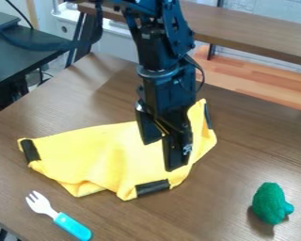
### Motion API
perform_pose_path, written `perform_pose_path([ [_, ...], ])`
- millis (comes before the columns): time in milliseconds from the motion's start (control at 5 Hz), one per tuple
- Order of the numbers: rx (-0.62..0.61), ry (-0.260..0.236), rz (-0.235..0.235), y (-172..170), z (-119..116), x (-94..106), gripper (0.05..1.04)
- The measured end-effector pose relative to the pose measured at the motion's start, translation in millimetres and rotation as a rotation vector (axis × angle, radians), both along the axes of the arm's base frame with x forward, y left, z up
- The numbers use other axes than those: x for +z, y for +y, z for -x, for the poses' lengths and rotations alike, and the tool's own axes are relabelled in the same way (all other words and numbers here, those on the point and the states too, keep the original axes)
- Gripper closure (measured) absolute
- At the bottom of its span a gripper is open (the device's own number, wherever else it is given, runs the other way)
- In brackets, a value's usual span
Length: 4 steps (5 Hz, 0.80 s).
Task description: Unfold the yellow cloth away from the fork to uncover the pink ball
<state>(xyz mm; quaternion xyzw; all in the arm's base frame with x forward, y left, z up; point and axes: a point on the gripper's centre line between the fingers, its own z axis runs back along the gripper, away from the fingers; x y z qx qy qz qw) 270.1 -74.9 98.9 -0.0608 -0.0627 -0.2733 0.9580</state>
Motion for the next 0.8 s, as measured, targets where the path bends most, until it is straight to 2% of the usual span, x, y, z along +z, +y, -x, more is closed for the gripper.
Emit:
perform_pose_path([
  [200, 0.009, 0.026, -0.013, 1, 2, -9.0, 0.083],
  [400, 0.024, -0.013, -0.085, -6, 10, -24.6, 0.083],
  [600, 0.061, -0.066, -0.147, -4, 13, -37.6, 0.083],
  [800, 0.115, -0.168, -0.234, -4, 19, -50.0, 0.083],
])
